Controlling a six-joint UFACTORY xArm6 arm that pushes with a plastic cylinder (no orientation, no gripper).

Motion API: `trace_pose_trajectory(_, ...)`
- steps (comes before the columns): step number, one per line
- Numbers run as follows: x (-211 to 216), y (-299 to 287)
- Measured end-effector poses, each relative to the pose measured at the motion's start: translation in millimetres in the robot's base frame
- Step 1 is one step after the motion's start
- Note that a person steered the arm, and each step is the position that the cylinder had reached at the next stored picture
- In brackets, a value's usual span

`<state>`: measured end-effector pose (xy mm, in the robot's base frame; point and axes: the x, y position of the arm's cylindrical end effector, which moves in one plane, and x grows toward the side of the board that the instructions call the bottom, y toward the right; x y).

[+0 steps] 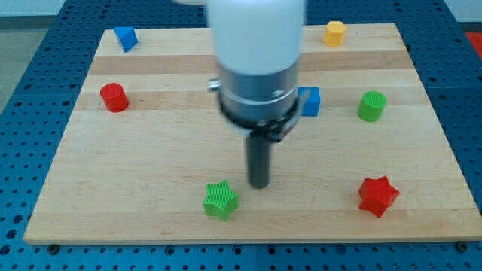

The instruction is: Move the blue cube to the left bottom

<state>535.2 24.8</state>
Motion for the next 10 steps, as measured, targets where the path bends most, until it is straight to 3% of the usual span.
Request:
trace_pose_trajectory(2, -80, 75)
trace_pose_trajectory(6, -114, 88)
trace_pose_trajectory(10, -191, 104)
